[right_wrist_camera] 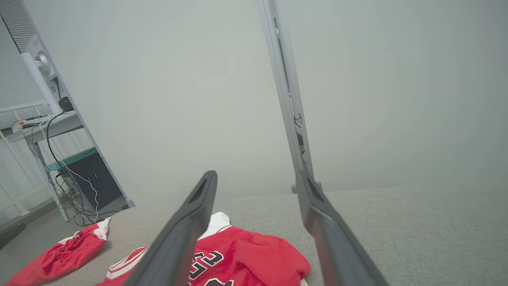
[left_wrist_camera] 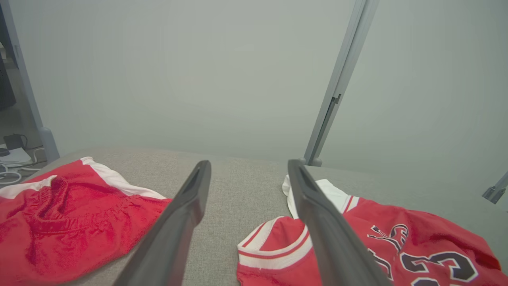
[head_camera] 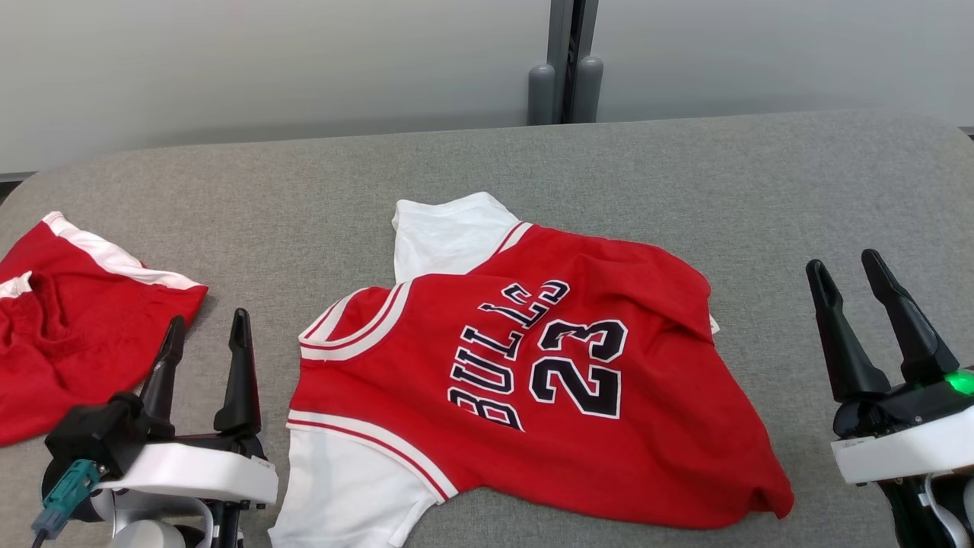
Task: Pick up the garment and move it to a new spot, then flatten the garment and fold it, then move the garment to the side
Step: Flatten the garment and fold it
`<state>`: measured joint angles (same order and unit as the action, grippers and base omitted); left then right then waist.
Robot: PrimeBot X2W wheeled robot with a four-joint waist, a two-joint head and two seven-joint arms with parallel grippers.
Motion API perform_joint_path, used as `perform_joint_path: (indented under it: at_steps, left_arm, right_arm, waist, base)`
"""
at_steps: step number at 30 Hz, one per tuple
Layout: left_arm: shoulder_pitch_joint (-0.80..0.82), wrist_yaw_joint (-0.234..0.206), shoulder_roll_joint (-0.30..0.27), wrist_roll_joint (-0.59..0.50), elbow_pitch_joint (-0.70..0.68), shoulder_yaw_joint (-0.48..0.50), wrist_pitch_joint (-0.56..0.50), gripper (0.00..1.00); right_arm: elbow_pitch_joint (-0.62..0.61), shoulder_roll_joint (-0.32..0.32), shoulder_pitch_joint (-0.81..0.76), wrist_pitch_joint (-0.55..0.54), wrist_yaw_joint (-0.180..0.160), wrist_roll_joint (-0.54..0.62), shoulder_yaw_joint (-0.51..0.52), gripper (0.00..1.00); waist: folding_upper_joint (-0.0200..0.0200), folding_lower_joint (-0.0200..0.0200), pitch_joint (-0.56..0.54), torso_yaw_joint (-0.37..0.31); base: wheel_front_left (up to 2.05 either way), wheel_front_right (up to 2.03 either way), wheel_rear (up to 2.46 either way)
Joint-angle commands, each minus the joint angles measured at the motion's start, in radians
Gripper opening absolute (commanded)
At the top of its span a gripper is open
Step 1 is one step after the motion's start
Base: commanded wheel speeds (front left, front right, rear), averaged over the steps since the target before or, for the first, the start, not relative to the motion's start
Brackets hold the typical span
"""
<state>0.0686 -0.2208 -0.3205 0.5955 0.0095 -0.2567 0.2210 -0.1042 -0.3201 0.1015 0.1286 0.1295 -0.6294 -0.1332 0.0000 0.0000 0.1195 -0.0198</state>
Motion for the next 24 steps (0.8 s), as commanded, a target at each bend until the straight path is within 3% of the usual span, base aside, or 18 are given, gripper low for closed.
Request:
perform_joint_path:
  at_steps: [1, 4, 10, 13, 24]
  left_arm:
    - [-0.001, -0.003, -0.001, -0.009, -0.006, 0.008, 0.011, 1.0]
    - [-0.014, -0.004, 0.007, -0.02, -0.018, 0.022, 0.029, 1.0]
    - [-0.047, 0.011, 0.04, -0.035, -0.011, 0.036, 0.043, 1.0]
    - [-0.059, 0.018, 0.051, -0.042, -0.006, 0.04, 0.045, 1.0]
    - [-0.058, 0.034, 0.062, -0.062, -0.003, 0.049, 0.045, 1.0]
  right_arm:
    - [0.012, 0.002, 0.011, 0.03, 0.002, 0.02, -0.002, 1.0]
    - [0.057, 0.032, 0.009, 0.106, 0.002, 0.099, 0.008, 1.0]
    - [0.141, 0.107, -0.019, 0.135, 0.002, 0.249, 0.048, 1.0]
    - [0.134, 0.133, -0.009, 0.136, 0.002, 0.272, 0.049, 1.0]
    - [0.13, 0.127, 0.002, 0.137, 0.002, 0.288, 0.05, 1.0]
  waist:
    - [0.0, 0.0, -0.003, 0.002]
    - [0.0, 0.0, -0.011, 0.007]
    - [0.0, 0.0, -0.028, 0.014]
    - [0.0, 0.0, -0.033, 0.014]
    - [0.0, 0.0, -0.042, 0.01]
  base:
    - [0.0, 0.0, 0.0]
    - [0.0, 0.0, 0.0]
    - [0.0, 0.0, 0.0]
    - [0.0, 0.0, 0.0]
    - [0.0, 0.0, 0.0]
